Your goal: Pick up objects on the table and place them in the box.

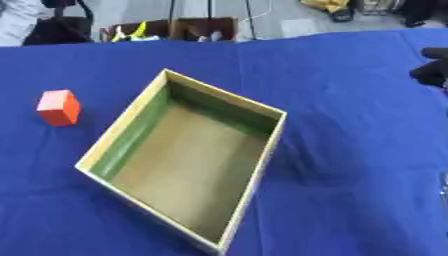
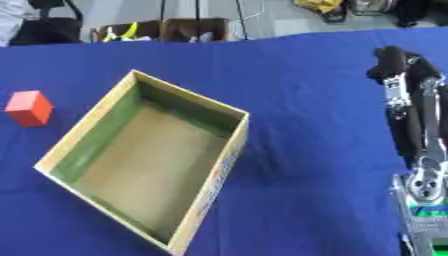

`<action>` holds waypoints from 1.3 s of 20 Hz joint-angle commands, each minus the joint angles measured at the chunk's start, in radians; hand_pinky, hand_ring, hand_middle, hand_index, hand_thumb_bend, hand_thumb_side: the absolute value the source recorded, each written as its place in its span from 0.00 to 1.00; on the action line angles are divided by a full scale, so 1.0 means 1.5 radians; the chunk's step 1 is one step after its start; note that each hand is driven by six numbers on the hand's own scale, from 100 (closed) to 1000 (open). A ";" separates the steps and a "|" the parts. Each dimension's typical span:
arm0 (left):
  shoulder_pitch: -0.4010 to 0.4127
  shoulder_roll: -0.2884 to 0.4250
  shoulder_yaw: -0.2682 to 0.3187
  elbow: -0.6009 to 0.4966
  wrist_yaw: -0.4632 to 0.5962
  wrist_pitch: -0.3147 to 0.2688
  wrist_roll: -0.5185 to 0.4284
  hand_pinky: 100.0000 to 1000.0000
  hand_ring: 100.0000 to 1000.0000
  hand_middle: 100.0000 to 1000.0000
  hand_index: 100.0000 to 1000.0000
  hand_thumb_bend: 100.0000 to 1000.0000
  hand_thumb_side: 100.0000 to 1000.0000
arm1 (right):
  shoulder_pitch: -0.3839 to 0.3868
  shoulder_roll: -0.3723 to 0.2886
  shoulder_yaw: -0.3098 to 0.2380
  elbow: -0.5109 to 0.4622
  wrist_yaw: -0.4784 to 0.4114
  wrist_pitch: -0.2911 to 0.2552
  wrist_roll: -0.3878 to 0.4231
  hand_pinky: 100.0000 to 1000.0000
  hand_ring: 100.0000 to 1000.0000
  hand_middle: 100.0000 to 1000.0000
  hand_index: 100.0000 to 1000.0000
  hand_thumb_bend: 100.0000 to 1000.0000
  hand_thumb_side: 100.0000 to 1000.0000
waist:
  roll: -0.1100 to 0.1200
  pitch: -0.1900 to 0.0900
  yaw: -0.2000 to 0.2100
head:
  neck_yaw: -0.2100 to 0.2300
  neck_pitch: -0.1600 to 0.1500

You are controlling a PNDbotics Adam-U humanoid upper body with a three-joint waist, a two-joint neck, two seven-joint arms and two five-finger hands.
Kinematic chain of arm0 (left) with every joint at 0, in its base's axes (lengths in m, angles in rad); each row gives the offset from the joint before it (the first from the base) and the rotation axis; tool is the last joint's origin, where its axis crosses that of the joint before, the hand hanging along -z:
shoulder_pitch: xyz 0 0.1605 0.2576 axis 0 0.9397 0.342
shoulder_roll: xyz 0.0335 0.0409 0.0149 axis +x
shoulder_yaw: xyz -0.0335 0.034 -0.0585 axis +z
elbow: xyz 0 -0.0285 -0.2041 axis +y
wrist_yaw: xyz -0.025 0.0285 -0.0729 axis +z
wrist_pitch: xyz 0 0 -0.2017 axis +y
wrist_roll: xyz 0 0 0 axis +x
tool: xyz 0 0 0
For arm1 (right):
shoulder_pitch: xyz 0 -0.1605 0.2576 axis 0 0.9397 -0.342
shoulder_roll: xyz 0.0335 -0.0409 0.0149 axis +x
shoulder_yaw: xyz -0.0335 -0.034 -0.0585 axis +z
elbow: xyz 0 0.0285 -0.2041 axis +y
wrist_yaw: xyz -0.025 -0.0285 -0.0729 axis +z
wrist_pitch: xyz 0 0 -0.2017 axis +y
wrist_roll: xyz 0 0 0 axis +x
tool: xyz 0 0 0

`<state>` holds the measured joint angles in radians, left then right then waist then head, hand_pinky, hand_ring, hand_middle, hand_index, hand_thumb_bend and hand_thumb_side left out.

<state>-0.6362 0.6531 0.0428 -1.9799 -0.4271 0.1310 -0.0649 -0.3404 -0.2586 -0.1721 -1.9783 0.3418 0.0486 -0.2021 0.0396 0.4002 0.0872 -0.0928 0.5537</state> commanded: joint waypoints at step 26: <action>-0.193 0.052 -0.097 0.268 -0.352 -0.113 -0.308 0.65 0.81 0.84 1.00 0.00 0.71 | -0.010 -0.018 0.005 -0.011 -0.002 -0.005 0.010 0.68 0.61 0.48 0.72 0.48 1.00 | -0.009 -0.011 -0.023 | 0.051 -0.028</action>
<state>-0.9040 0.7115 -0.1116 -1.5856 -0.9333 -0.0318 -0.5130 -0.3439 -0.2589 -0.1651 -1.9784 0.3410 0.0426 -0.1881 0.0272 0.4026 0.0522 -0.0189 0.5252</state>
